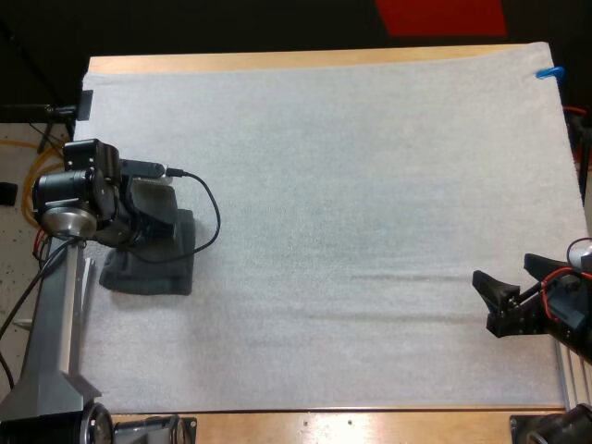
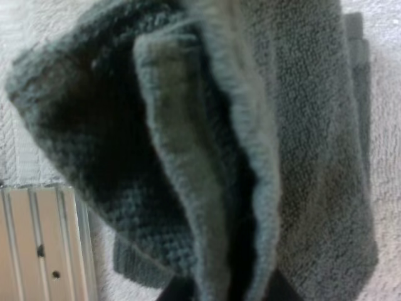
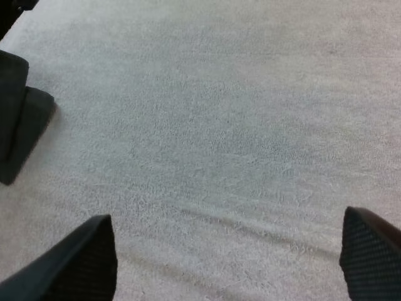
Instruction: Pick towel from pile fold and stack
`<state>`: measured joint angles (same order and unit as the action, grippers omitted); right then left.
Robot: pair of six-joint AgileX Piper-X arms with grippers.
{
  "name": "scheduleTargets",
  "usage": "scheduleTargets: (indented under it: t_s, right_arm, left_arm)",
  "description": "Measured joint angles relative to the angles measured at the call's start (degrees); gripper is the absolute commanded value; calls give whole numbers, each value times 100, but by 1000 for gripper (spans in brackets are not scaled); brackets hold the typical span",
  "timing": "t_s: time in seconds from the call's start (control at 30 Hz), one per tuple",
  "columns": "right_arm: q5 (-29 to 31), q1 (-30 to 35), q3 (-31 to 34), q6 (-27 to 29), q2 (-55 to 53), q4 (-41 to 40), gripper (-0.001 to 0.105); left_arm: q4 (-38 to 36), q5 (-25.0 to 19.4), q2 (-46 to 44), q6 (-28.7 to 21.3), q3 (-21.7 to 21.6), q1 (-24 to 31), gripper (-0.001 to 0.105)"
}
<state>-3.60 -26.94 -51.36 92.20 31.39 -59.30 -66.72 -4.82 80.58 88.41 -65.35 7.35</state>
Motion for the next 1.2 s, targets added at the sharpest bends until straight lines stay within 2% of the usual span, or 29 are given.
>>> scheduleTargets:
  t_s: [0.23, 0.3, 0.37, 0.57, 0.77, 0.9, 1.0, 1.2]
  right_arm:
    - [0, 0, 0, 0, 0, 0, 71]
    - [0, 0, 0, 0, 0, 0, 71]
    - [0, 0, 0, 0, 0, 0, 71]
    - [0, 0, 0, 0, 0, 0, 71]
    - [0, 0, 0, 0, 0, 0, 71]
    - [0, 0, 0, 0, 0, 0, 71]
    - [0, 0, 0, 0, 0, 0, 71]
    - [0, 0, 0, 0, 0, 0, 71]
  left_arm:
    - [-12, 42, 234, -56, 0, 0, 0]
    - [-12, 42, 270, -148, 0, 0, 3]
    - [-12, 36, 271, -317, 0, 0, 10]
    - [-12, -639, 271, -561, 0, 0, 30]
    - [-12, -1426, 271, -608, 0, 0, 30]
    - [-12, -1615, 271, -608, 0, 0, 30]
    - [-12, -1384, 271, -587, 0, 0, 30]
    - [210, -123, 271, -214, 123, 0, 30]
